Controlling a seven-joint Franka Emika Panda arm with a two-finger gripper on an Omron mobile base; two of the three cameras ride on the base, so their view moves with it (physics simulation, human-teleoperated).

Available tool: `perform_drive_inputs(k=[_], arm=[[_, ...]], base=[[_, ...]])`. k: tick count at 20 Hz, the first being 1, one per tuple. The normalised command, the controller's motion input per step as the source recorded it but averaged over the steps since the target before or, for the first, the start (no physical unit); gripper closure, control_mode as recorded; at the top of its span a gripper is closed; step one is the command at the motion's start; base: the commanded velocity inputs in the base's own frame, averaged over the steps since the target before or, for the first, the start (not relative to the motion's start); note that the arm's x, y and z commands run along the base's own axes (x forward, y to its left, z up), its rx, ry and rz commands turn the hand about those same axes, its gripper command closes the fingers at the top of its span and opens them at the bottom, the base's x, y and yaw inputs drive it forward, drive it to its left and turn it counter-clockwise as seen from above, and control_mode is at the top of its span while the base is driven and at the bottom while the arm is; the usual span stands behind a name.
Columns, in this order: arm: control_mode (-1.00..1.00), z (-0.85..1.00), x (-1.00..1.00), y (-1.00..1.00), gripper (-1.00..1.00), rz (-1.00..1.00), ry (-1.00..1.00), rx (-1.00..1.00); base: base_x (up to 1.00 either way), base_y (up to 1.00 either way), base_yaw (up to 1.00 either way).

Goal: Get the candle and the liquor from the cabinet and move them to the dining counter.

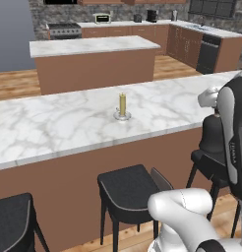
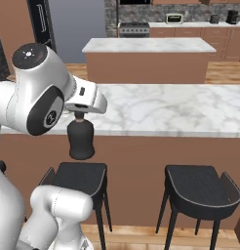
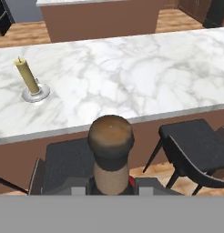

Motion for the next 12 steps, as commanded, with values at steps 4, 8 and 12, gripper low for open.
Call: perform_drive_inputs(k=[4,8,12], arm=[[-1.00,0.17,0.02,-0.15,1.00,0.35,-0.13,0.00],[-1.00,0.32,0.17,-0.02,1.00,0.37,-0.15,0.00],[-1.00,0.35,0.37,0.00,1.00,0.30,-0.09,0.00]], base=[[0.00,0.00,0.00],[0.00,0.00,0.00],[0.00,0.00,0.00]])
